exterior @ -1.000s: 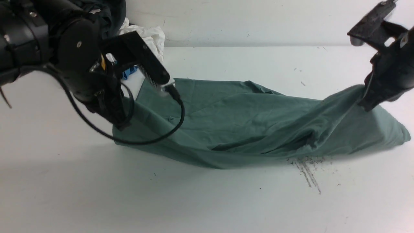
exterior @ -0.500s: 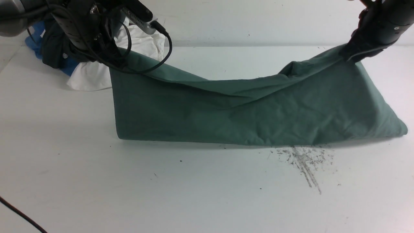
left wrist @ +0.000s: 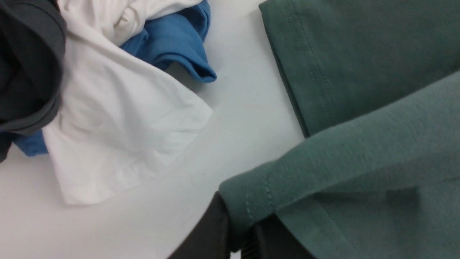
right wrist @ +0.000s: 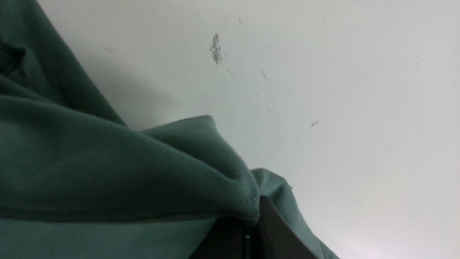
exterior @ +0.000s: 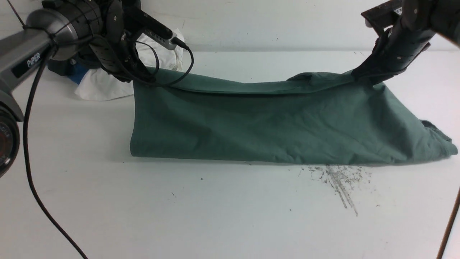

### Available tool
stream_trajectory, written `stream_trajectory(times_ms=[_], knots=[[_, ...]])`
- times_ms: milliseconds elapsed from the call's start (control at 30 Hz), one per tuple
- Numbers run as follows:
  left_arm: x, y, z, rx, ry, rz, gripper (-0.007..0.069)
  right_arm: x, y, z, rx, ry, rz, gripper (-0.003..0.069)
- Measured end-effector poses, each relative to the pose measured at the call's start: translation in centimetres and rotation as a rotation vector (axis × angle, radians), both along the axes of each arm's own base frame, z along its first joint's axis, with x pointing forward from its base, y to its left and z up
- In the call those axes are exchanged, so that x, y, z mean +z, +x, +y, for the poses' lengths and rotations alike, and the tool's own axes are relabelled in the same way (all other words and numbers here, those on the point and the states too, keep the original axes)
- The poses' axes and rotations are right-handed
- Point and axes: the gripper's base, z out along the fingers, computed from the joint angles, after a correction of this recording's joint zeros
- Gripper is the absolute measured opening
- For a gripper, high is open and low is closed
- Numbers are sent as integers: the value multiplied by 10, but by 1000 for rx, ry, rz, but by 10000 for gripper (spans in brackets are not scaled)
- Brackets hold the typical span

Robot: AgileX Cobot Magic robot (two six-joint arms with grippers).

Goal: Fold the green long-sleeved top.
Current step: Use both arms to drag the lower edge of the fabric forward and fold it over the upper edge

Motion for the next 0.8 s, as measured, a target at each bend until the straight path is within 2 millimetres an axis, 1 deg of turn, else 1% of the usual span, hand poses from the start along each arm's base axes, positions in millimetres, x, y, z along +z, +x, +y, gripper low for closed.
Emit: stream_trajectory(times_ms=[233,533,567,600,767,800], knots=[[-23,14,5,80,-69,-32,15,-26,14,-2,-77,41,-44,-4],[-41,23,5,89,-84,-48,15,-47,23,-2,-88,57,-58,-4],[-42,23,5,90,-85,-47,15,-47,23,-2,-88,57,-58,-4],[-45,25,5,90,-87,-50,15,-52,24,-3,-90,56,-48,-4],[-52,27,4,93,-95,-57,33,-65,26,-5,-103,72,-32,20],[-54,28,4,96,-98,-56,50,-68,27,-7,-115,82,-33,41]])
